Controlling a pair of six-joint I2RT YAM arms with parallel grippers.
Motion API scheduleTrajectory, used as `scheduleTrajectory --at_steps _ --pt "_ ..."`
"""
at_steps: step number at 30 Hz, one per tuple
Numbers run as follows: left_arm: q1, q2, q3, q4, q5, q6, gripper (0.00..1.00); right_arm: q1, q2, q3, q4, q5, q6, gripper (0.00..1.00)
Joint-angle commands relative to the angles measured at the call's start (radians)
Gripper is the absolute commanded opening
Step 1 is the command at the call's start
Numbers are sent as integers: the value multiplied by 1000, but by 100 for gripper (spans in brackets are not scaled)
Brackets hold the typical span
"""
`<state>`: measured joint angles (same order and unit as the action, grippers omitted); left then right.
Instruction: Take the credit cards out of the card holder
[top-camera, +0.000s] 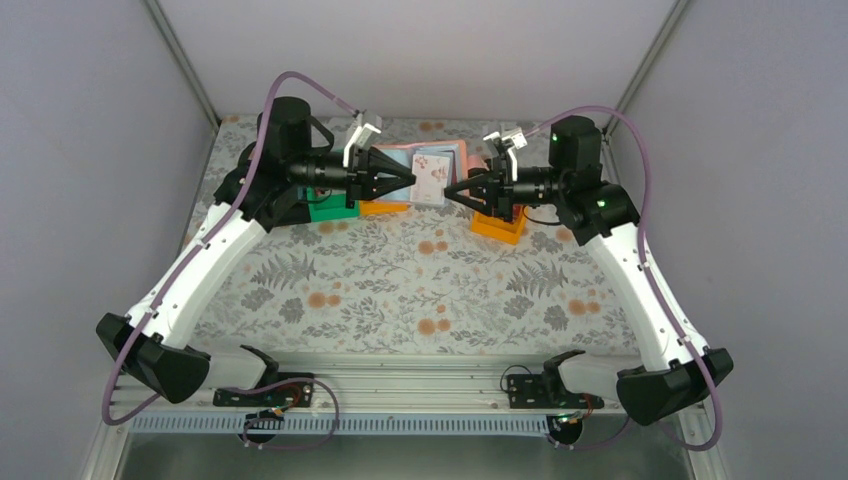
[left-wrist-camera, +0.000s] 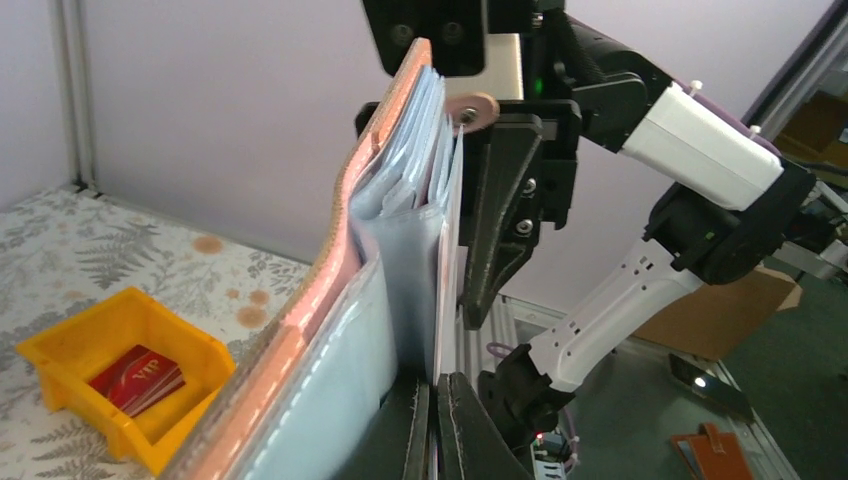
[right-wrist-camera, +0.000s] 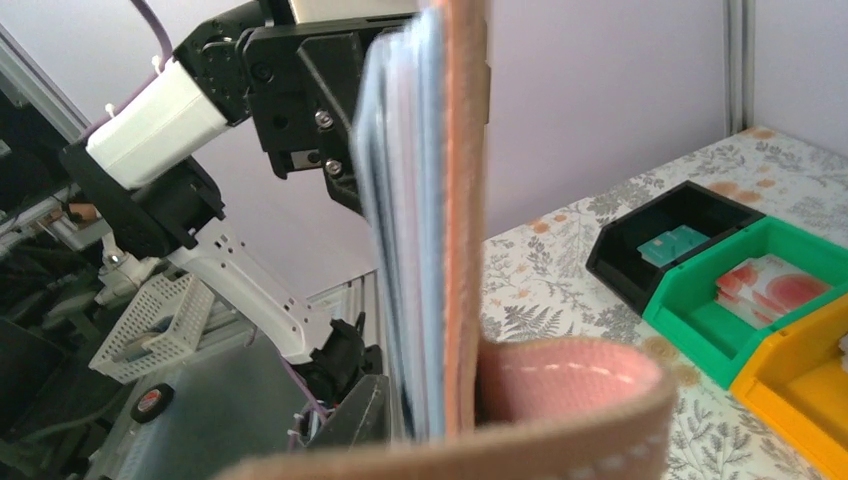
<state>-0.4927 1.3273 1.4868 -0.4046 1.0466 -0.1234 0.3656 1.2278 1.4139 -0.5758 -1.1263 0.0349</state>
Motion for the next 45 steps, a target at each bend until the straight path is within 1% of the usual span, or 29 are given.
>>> scheduleTrajectory --at_steps 1,3,4,7,8,14,23,24,26,29,35,37,39,41,45 --pt "-5 -22 -2 10 59 1 2 10 5 31 32 -47 23 25" --pt "-5 -22 -3 12 59 -2 2 10 0 28 52 -47 34 26" --pt "-5 -22 -1 12 59 -2 2 10 -6 28 56 -35 35 23" --pt "-5 -25 -3 6 64 7 2 10 -17 24 60 -17 34 8" --pt "-4 -26 -4 2 67 9 2 11 -17 23 56 -14 33 5" --pt "19 -42 -3 -11 88 26 2 -2 -38 14 17 27 -1 4" --pt "33 -62 -6 -38 113 57 2 -28 -31 22 -23 -3 -29 4" --pt "32 -64 -8 -39 112 58 2 -28 -30 24 -23 -4 -28 5" --pt "32 -63 -11 -32 106 54 2 -28 -25 26 -20 -15 -18 12" --pt "31 -60 -23 -7 107 24 2 -28 -8 27 -5 -57 4 20" --pt "28 -55 -23 10 109 6 2 -27 -14 10 54 -66 44 31" --pt "28 -52 -23 17 108 0 2 -25 -11 8 70 -72 59 40" --pt "26 -46 -22 25 106 -9 2 -20 -6 6 83 -77 68 46" --pt "26 -42 -21 30 105 -17 2 -13 -3 4 88 -70 73 47" --pt "23 -39 -22 33 104 -19 2 -3 -1 -2 106 -38 91 40"
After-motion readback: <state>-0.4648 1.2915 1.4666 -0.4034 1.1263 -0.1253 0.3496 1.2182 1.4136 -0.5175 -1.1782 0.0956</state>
